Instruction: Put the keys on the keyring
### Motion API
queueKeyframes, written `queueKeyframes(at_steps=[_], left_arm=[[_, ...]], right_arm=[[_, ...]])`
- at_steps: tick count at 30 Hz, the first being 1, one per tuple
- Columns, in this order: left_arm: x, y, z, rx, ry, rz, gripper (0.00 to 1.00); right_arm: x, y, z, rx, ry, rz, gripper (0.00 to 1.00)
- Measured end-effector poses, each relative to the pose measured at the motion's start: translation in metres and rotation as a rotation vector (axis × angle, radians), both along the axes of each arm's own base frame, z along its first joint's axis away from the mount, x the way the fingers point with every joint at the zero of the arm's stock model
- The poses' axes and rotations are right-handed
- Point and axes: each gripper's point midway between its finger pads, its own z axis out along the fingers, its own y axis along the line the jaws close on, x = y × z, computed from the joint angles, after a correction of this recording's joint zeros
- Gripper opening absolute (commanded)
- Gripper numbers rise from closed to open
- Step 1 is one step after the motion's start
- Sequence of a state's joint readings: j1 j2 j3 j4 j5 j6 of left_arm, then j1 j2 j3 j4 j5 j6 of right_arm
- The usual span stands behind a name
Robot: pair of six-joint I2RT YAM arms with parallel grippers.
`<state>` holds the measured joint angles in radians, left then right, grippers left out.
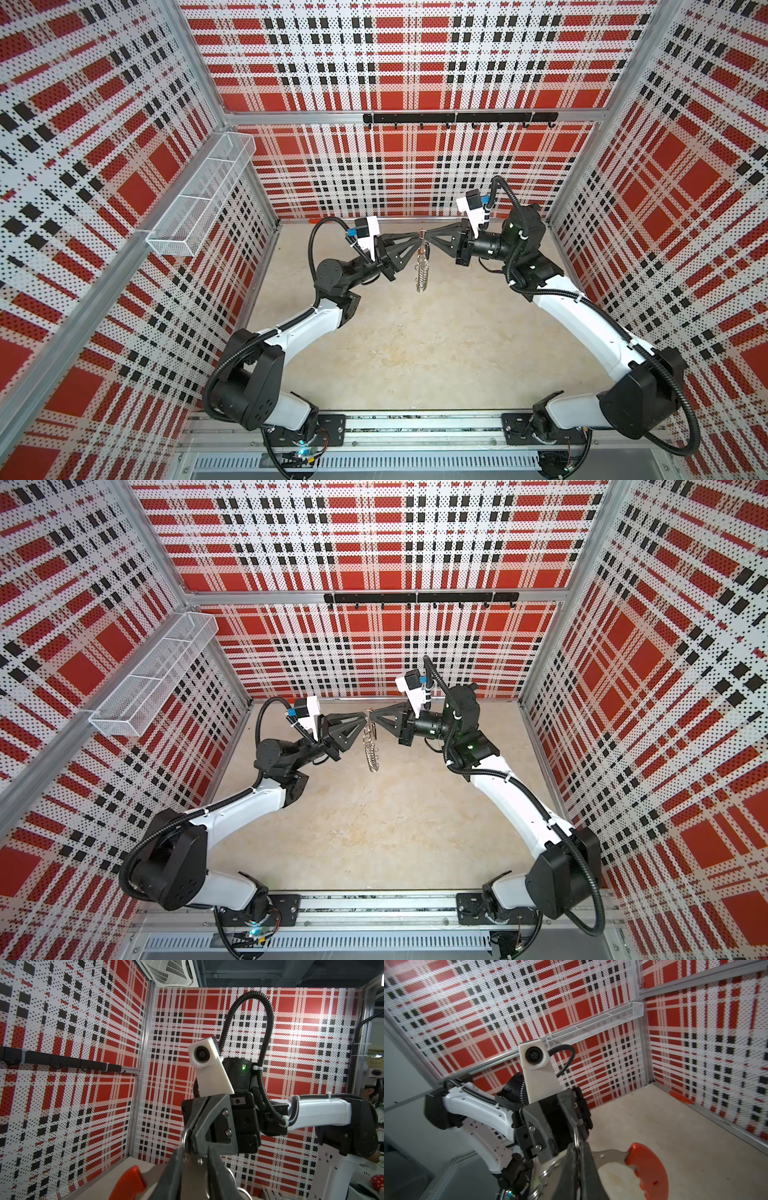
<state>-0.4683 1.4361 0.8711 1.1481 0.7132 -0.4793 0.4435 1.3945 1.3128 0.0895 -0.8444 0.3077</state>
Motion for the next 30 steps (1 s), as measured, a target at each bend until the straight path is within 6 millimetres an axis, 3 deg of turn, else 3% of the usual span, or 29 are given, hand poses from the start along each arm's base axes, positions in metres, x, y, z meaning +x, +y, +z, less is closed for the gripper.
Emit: queueKeyframes(at_steps=[4, 10, 17, 24, 30], left_arm=[[0.008, -0.003, -0.006, 0.148, -0.043, 0.083, 0.25], [0.013, -0.007, -0.007, 0.344, -0.162, 0.147, 0.20], [0.020, -0.021, -0.008, 0.492, -0.215, 0.083, 0.24], [0.023, -0.032, -0.035, 0.581, -0.163, -0.023, 0.24], [0.020, -0.032, -0.040, 0.600, -0.145, -0.061, 0.15]], right_arm=[[0.019, -0.012, -0.024, -0.136, -0.031, -0.145, 0.00], [0.026, -0.021, -0.052, -0.266, -0.052, -0.206, 0.00], [0.016, -0.016, -0.052, -0.274, -0.070, -0.160, 0.00], [0.003, -0.014, -0.045, -0.251, -0.078, -0.107, 0.00], [0.000, -0.013, -0.046, -0.246, -0.072, -0.089, 0.00]])
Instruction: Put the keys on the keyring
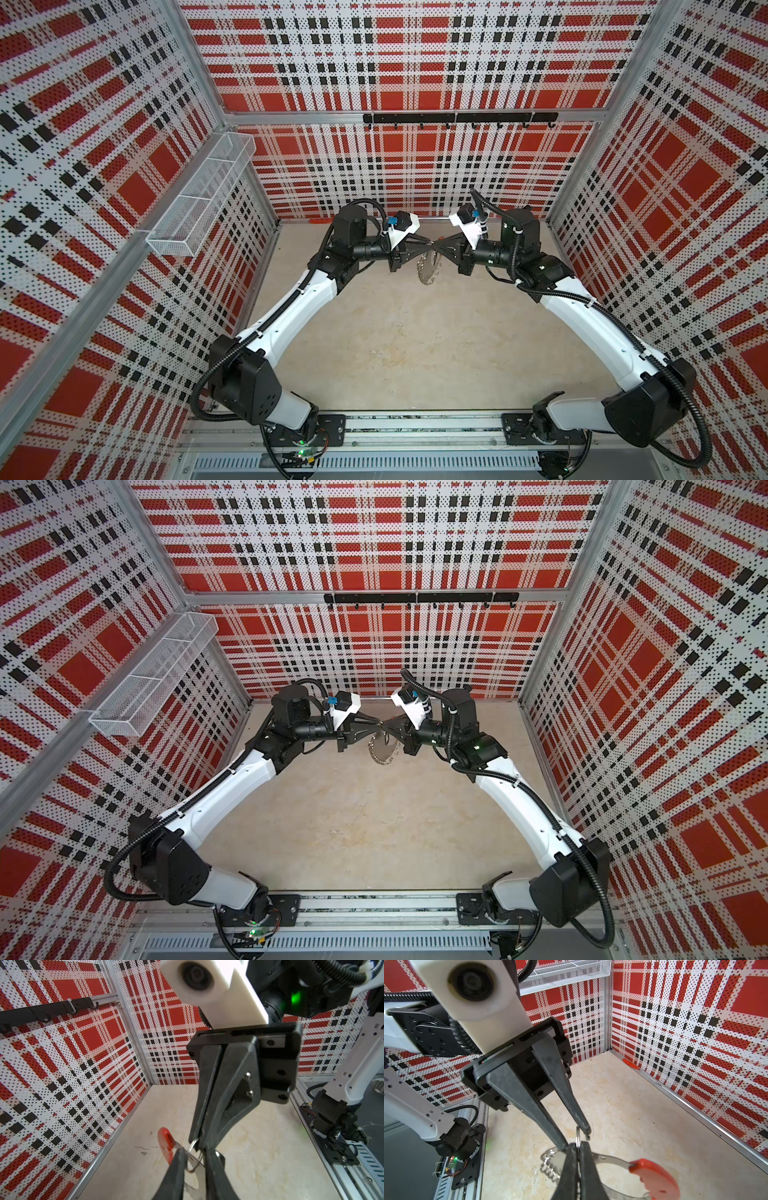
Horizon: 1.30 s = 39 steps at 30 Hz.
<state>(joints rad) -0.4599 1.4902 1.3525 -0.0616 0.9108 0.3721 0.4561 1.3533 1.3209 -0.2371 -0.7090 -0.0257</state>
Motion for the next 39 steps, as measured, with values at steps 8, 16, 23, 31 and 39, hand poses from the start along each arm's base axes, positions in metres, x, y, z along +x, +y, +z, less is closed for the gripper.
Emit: queueKeyframes(at_steps=[8, 16, 23, 31, 39], left_arm=[[0.001, 0.000, 0.000, 0.004, 0.024, -0.013, 0.03], [0.000, 0.000, 0.000, 0.000, 0.040, -0.026, 0.00], [-0.008, 0.005, -0.014, -0.140, 0.140, 0.017, 0.00], [-0.013, 0.012, -0.011, -0.295, 0.207, 0.063, 0.00], [-0.023, 0.024, 0.034, -0.495, 0.182, 0.044, 0.00]], right_arm=[[-0.002, 0.002, 0.000, 0.002, 0.002, 0.013, 0.00], [-0.001, 0.001, 0.000, 0.008, 0.017, 0.002, 0.07], [0.007, -0.003, -0.002, 0.104, 0.090, -0.026, 0.44], [0.013, -0.029, 0.012, 0.323, 0.171, -0.007, 0.48], [0.004, -0.026, 0.031, 0.501, 0.250, 0.145, 0.48]])
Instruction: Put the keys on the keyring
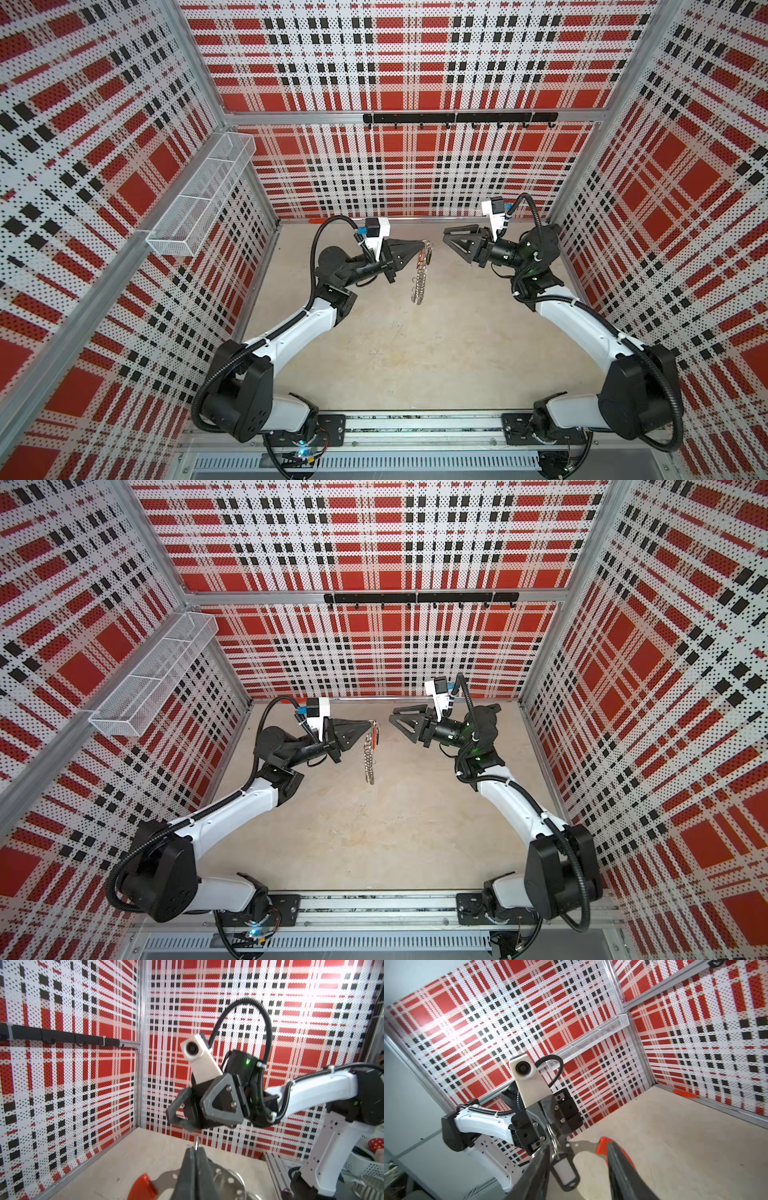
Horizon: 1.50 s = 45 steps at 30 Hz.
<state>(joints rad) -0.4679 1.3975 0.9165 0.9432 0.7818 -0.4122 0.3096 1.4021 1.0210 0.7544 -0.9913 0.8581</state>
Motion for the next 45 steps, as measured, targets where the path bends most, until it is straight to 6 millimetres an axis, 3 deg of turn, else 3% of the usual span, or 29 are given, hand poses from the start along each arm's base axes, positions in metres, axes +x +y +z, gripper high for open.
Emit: queueKeyframes(at_steps=[8, 16, 33, 45], left_arm=[[-0.003, 0.002, 0.021, -0.100, 0.002, 0.021, 0.00], [-0.001, 0.002, 0.019, -0.122, 0.014, 0.043, 0.00], [-0.001, 0.000, 0.018, -0.127, 0.012, 0.042, 0.00], [0.000, -0.001, 0.016, -0.124, 0.016, 0.041, 0.00]], right_arm=[[-0.013, 0.011, 0.008, 0.041, 0.001, 0.075, 0.49], [-0.022, 0.028, 0.023, 0.027, -0.053, 0.101, 0.48], [-0.007, 0.030, 0.010, -0.021, -0.013, 0.042, 0.37], [-0.004, 0.031, 0.012, -0.033, -0.018, 0.027, 0.29]])
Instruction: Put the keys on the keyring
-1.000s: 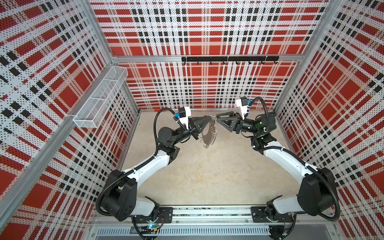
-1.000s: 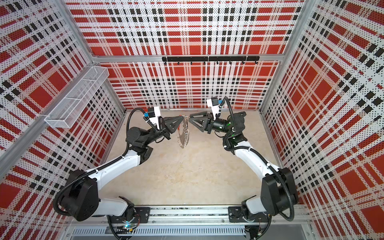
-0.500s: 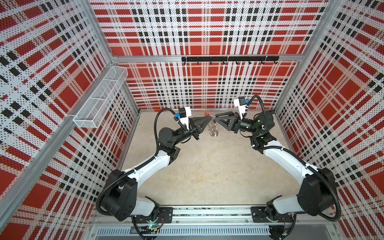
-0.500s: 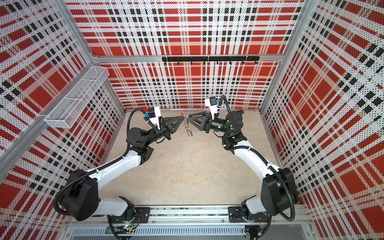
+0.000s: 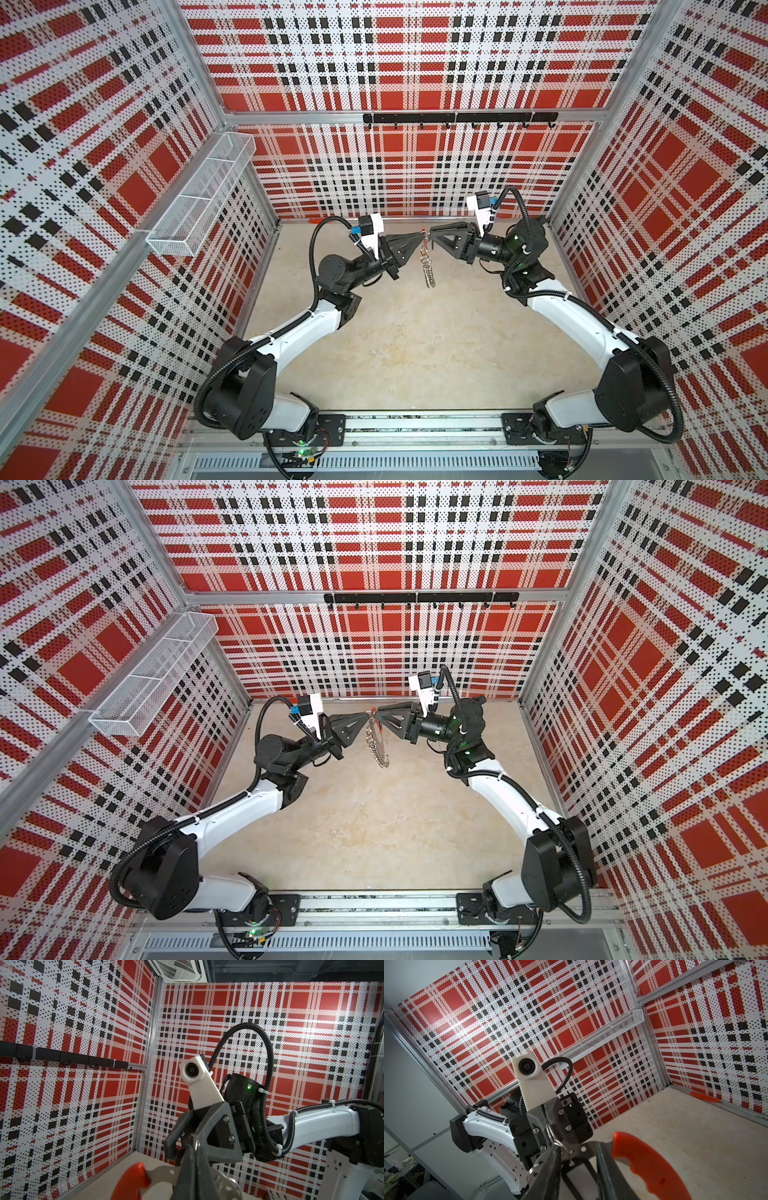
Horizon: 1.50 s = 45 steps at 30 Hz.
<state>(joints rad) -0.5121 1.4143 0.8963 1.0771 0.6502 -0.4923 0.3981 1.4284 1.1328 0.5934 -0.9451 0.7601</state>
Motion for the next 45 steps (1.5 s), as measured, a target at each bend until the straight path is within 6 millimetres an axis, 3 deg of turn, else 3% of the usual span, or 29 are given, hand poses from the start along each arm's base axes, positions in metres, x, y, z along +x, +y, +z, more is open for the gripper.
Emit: queueKeyframes(at_steps=[4, 15, 40, 41, 45], left_arm=[[0.001, 0.000, -0.001, 0.001, 0.002, 0.000, 0.00], [0.003, 0.001, 0.000, -0.008, 0.002, 0.013, 0.00], [0.001, 0.001, 0.007, -0.067, -0.069, 0.013, 0.00], [0.001, 0.001, 0.007, -0.070, -0.069, 0.011, 0.00], [-0.003, -0.002, 0.008, -0.081, -0.076, -0.009, 0.00]], right_arm=[[0.000, 0.000, -0.001, -0.003, -0.001, 0.001, 0.25], [-0.004, -0.001, 0.001, -0.012, -0.021, 0.000, 0.00], [-0.014, 0.011, -0.004, -0.032, -0.015, 0.028, 0.00], [-0.014, 0.011, -0.004, -0.031, -0.015, 0.028, 0.03], [-0.016, 0.014, -0.005, -0.032, -0.006, 0.043, 0.32]])
